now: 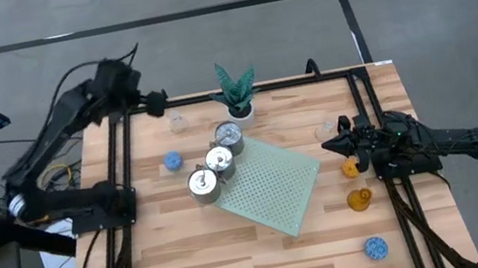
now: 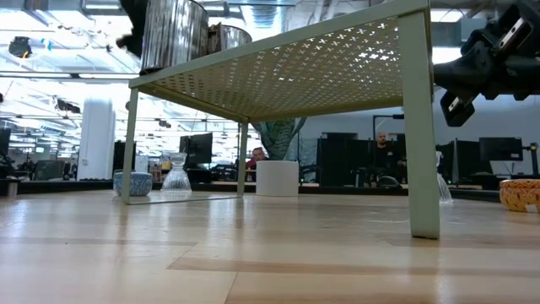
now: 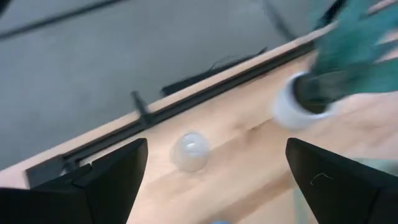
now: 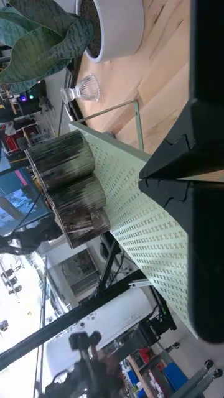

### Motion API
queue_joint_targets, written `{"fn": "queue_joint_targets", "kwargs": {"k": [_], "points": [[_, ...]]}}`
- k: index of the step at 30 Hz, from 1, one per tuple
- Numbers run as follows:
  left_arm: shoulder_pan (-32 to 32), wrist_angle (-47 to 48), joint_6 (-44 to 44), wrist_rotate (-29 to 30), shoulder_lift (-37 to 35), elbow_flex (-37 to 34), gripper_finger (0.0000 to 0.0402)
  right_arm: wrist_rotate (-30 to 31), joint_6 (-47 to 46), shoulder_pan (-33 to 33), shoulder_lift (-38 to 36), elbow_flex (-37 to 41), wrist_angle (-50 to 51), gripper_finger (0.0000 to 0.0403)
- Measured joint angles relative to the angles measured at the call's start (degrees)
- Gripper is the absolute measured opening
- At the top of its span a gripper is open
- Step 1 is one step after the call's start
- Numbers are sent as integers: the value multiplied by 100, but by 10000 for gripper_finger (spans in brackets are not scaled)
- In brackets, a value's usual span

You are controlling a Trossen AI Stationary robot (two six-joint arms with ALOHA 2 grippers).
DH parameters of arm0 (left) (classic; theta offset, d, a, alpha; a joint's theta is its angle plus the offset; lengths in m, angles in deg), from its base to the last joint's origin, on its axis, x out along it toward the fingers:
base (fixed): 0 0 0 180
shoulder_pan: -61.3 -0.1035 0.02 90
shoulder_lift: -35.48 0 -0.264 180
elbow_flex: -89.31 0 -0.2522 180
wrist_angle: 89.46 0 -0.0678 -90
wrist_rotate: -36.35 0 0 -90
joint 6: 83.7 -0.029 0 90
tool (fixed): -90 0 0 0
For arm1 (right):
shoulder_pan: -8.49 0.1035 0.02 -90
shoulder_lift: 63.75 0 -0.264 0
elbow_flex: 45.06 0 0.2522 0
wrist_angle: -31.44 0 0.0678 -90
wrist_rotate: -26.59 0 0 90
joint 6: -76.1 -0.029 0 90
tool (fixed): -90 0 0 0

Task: Pick & Place candle stick holders
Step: Put the top transparent candle holder on the shelf

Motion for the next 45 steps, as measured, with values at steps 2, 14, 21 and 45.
{"fn": "queue_joint_targets", "kwargs": {"k": [2, 14, 21, 45], "points": [[-195, -65, -187, 8, 369, -7, 383, 0, 1, -1, -1, -2, 0, 0], [-550, -184, -921, -6, 1959, -8, 383, 0, -1, -1, -2, 0, 0, 0], [-535, -219, -931, -287, 2508, -8, 383, 0, 0, -1, -1, -1, 0, 0], [-657, -233, -1102, -758, 3414, -7, 341, 0, 1, -1, -1, -2, 0, 0]]}}
